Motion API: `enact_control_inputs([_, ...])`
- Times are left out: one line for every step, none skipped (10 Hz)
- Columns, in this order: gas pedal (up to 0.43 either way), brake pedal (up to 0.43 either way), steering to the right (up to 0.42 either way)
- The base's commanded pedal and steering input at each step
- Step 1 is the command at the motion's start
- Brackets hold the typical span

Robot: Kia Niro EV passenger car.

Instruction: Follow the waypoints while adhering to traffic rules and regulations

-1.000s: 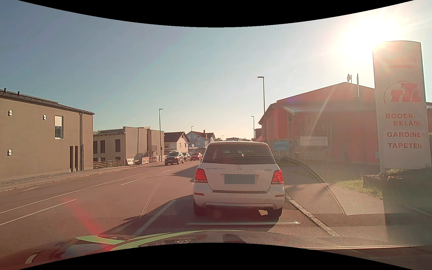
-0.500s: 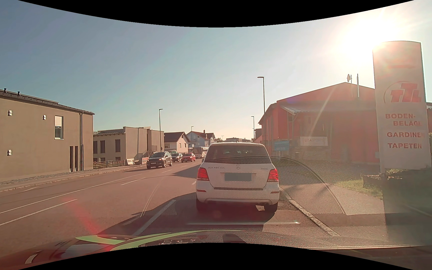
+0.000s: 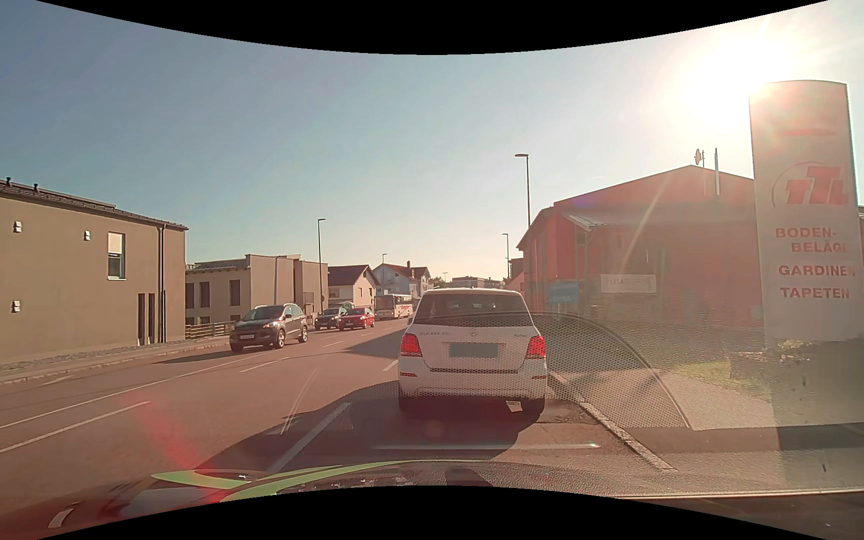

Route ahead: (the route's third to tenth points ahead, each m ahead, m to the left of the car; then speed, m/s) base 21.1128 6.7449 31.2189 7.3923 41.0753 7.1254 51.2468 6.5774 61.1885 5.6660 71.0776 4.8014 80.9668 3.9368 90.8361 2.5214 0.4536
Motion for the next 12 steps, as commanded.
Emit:
enact_control_inputs([0.0, 0.0, 0.004])
enact_control_inputs([0.0, 0.0, 0.003])
enact_control_inputs([0.0, 0.0, 0.003])
enact_control_inputs([0.059, 0.0, 0.004])
enact_control_inputs([0.13, 0.0, 0.004])
enact_control_inputs([0.138, 0.0, 0.006])
enact_control_inputs([0.138, 0.0, 0.012])
enact_control_inputs([0.138, 0.0, 0.016])
enact_control_inputs([0.15, 0.0, 0.021])
enact_control_inputs([0.15, 0.0, 0.021])
enact_control_inputs([0.15, 0.0, 0.02])
enact_control_inputs([0.15, 0.0, 0.019])
